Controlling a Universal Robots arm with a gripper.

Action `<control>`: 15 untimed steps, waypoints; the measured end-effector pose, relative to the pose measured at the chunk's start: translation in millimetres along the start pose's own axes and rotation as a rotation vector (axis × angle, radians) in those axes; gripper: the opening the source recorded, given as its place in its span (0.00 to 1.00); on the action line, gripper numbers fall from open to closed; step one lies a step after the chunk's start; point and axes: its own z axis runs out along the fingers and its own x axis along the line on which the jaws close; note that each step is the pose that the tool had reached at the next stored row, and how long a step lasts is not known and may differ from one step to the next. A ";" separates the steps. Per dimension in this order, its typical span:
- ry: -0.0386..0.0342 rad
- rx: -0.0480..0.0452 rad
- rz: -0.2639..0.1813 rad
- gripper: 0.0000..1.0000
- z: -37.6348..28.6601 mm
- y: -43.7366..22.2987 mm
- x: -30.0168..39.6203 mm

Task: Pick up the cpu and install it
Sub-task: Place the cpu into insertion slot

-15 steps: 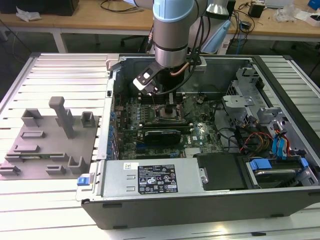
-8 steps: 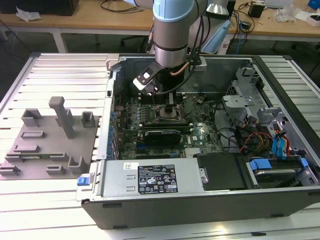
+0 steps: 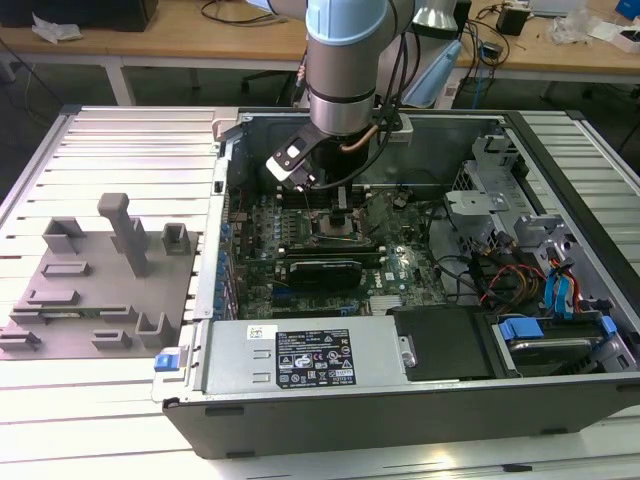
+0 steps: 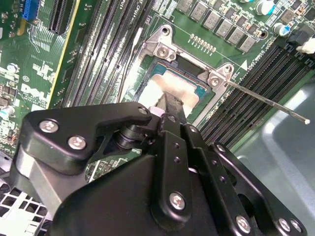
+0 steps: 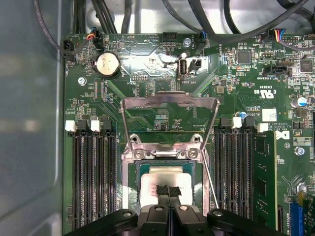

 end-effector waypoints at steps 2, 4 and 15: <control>0.0004 -0.0002 0.000 0.11 1.0 0.0 0.1; 0.0005 0.0000 0.000 0.11 1.8 -0.1 0.0; 0.0014 0.0001 0.000 0.11 5.6 -0.3 0.1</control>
